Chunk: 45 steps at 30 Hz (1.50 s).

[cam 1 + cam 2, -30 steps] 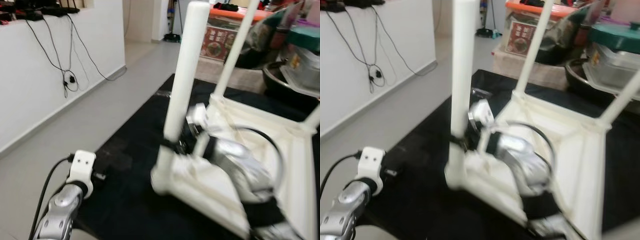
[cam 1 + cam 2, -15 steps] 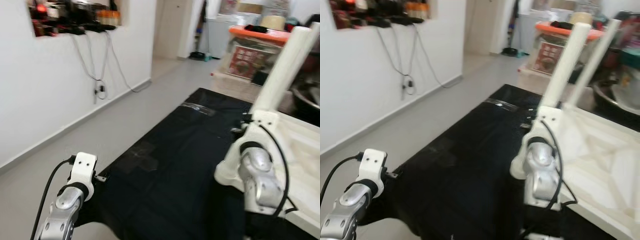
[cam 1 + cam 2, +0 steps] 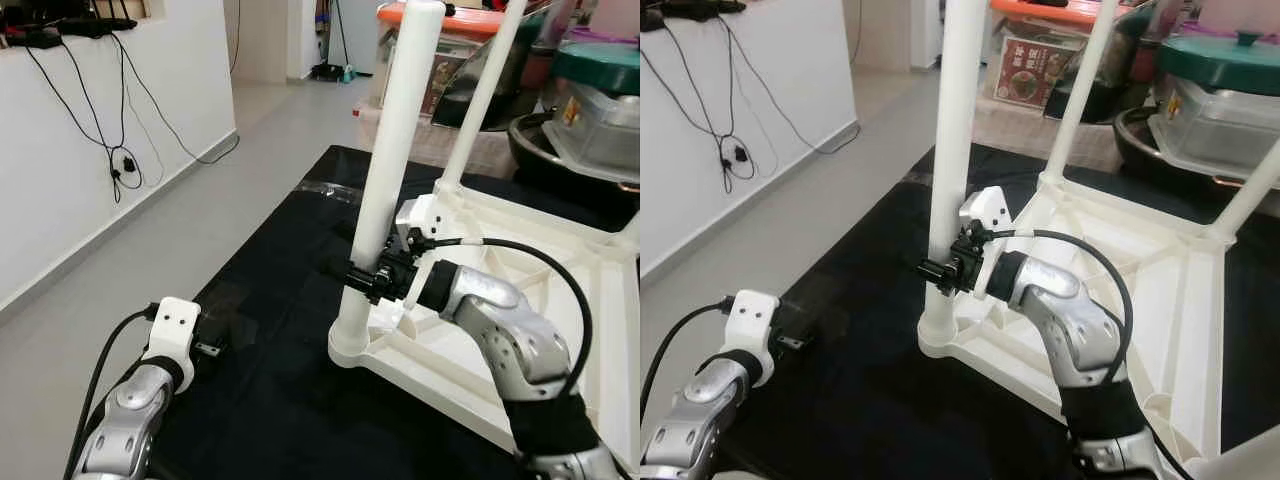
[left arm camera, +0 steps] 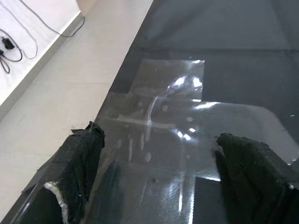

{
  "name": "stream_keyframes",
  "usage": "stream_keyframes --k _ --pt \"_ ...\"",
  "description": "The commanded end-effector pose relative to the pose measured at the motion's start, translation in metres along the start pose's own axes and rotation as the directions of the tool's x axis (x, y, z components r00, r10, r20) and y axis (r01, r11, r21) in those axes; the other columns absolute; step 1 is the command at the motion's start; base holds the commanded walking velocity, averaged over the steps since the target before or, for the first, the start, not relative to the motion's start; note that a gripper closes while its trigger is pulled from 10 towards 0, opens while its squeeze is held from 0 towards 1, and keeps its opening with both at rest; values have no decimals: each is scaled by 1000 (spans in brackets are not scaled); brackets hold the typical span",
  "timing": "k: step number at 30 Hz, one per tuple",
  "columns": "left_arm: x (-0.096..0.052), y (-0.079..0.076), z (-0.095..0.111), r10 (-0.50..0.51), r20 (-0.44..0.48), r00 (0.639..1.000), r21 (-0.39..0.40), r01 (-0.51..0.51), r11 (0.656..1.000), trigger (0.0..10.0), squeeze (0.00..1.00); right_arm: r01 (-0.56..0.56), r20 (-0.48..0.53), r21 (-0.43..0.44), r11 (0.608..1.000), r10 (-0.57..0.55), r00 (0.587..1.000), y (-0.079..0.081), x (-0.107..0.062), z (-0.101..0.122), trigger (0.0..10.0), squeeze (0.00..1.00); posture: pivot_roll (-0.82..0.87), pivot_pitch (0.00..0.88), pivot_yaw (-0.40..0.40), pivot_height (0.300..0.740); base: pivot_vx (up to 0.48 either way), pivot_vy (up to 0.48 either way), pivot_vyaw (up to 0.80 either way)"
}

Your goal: Building children table

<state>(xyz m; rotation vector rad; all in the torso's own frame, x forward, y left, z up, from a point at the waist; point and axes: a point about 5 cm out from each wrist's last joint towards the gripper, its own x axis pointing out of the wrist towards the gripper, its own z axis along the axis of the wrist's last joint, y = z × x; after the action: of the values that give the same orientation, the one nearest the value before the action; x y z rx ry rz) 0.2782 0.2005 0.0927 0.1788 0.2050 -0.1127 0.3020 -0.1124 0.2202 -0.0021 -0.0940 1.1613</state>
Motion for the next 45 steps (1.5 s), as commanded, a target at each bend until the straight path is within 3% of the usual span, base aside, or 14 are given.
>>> stream_keyframes --k 1,5,13,14,16,17,24,25,27,28,32,35,36,45 --pt "-2 3 -2 12 -10 1000 4 -12 1000 10000 0 -159 -4 31 987 159 987 16 15 -5 10000 0 138 0 -105 740 0 0 0" --pt "-7 7 -6 33 -20 999 6 -33 999 10000 0 -250 27 75 965 249 968 31 20 -11 0 0 139 0 -106 740 0 0 0" --pt "-10 1 -12 24 -32 999 9 -23 1000 10000 0 371 -102 208 905 -357 928 -10 12 -51 0 0 116 0 -86 740 0 0 0" --pt "-8 0 -10 21 -28 999 9 -21 1000 10000 0 650 -218 156 744 -616 757 -31 -7 -71 0 0 106 0 -78 740 0 0 0" --pt "-8 0 -10 21 -28 999 9 -21 1000 10000 0 650 -218 156 744 -616 757 -31 -7 -71 0 0 106 0 -78 740 0 0 0" --pt "-5 -1 -7 16 -19 1000 11 -16 1000 10000 0 930 -334 -23 367 -880 339 -46 -54 -96 0 0 98 0 -70 740 0 0 0" --pt "-4 0 -7 26 -19 999 12 -26 1000 10000 0 979 -298 -130 158 -948 113 -35 -83 -89 0 0 81 0 -64 740 0 0 0" --pt "-5 -2 -7 23 -19 1000 5 -23 1000 10000 0 970 -297 -105 221 -937 181 -30 -76 -81 10000 0 74 0 -55 740 0 0 0" --pt "-6 -4 -7 20 -20 1000 0 -20 1000 10000 0 955 -286 -61 290 -922 262 -25 -69 -73 10000 0 74 0 -55 740 0 0 0" --pt "-7 -6 -8 16 -23 1000 -3 -16 1000 10000 0 912 -241 25 410 -883 403 -18 -56 -65 10000 714 74 0 -57 740 0 0 0" --pt "-7 -6 -9 15 -25 1000 -2 -15 1000 10000 0 775 -156 150 614 -759 632 -8 -36 -52 10000 1000 79 0 -59 740 0 0 0" --pt "-6 -4 -7 16 -22 1000 0 -17 1000 10000 0 593 -94 176 786 -586 805 -4 -23 -40 10000 1000 83 0 -52 740 0 0 0" --pt "-5 -2 -7 18 -20 1000 1 -18 1000 10000 0 412 -33 151 899 -412 911 -2 -19 -27 10000 0 88 0 -51 740 0 0 0" --pt "0 3 -3 21 -10 1000 15 -21 1000 10000 0 106 22 42 993 -107 994 -21 -2 -5 10000 0 106 0 -67 740 0 0 0"
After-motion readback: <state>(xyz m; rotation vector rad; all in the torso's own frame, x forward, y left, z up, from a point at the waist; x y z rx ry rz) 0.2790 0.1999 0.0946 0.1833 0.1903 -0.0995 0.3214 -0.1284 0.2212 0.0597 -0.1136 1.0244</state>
